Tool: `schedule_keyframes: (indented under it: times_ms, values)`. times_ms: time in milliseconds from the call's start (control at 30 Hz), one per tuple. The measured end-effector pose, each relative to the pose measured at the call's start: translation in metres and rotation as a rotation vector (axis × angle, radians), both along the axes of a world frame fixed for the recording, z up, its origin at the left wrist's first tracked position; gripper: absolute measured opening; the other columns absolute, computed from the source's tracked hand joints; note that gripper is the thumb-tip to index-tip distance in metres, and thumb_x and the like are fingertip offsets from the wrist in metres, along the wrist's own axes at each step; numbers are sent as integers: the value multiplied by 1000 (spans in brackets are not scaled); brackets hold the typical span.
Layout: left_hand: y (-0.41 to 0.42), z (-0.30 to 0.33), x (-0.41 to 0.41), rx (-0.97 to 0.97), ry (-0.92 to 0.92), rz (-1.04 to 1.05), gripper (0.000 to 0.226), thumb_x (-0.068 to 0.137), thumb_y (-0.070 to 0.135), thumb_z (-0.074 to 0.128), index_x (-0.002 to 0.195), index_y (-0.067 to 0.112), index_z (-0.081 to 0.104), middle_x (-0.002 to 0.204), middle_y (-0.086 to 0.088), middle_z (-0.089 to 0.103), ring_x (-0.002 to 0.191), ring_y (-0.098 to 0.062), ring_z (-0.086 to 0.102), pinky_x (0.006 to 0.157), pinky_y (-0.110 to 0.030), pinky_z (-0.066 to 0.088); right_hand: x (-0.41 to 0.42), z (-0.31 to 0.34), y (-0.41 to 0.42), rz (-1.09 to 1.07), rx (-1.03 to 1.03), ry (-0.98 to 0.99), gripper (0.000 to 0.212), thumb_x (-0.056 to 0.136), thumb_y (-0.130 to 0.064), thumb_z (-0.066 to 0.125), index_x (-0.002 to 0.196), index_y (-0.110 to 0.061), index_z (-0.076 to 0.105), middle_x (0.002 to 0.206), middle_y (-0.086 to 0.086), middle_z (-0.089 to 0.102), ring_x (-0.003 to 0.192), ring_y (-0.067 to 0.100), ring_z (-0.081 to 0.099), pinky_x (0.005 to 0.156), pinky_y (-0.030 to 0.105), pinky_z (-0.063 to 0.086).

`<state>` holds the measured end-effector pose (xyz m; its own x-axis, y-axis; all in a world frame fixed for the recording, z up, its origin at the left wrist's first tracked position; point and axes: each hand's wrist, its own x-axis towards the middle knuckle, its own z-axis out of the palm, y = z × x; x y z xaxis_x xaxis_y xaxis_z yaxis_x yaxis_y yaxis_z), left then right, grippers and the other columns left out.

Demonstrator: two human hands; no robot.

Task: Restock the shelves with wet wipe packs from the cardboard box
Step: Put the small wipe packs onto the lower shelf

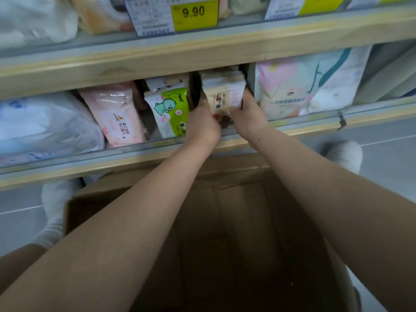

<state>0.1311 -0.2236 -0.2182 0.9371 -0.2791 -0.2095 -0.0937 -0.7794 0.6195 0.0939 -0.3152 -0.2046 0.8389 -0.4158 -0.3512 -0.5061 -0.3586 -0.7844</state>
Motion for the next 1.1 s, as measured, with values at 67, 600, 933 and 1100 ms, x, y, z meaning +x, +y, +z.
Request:
schedule_keyframes:
  times_ms: [67,600,933,1100]
  values:
    - [-4,-1,1,-65,65,45,50,92,3,39,142,10,33,131,-12,54,118,-29,51,78,-21,36,0,-3,1,-57,38,-38,47,95,0,30,140,-16,35,130,3,53,120,20,50,93,24,40]
    - [12,-4,-14,-219,58,53,41,94,14,47,134,6,41,121,-14,61,110,-29,57,76,-21,38,-2,-3,4,-59,-157,17,34,102,-19,29,125,2,42,116,22,58,108,35,54,62,23,25]
    - [108,13,-14,-227,1,140,55,89,7,57,139,9,36,131,-11,54,120,-26,51,93,-27,39,-19,10,54,96,-64,-69,40,94,-20,53,132,-8,48,116,12,61,99,28,61,91,32,47]
    - [104,5,-1,-238,162,-17,78,90,8,49,151,24,3,145,-10,40,125,-30,47,101,-38,43,19,-4,70,123,-118,-32,30,95,-28,51,116,-8,53,111,12,65,99,25,58,55,20,29]
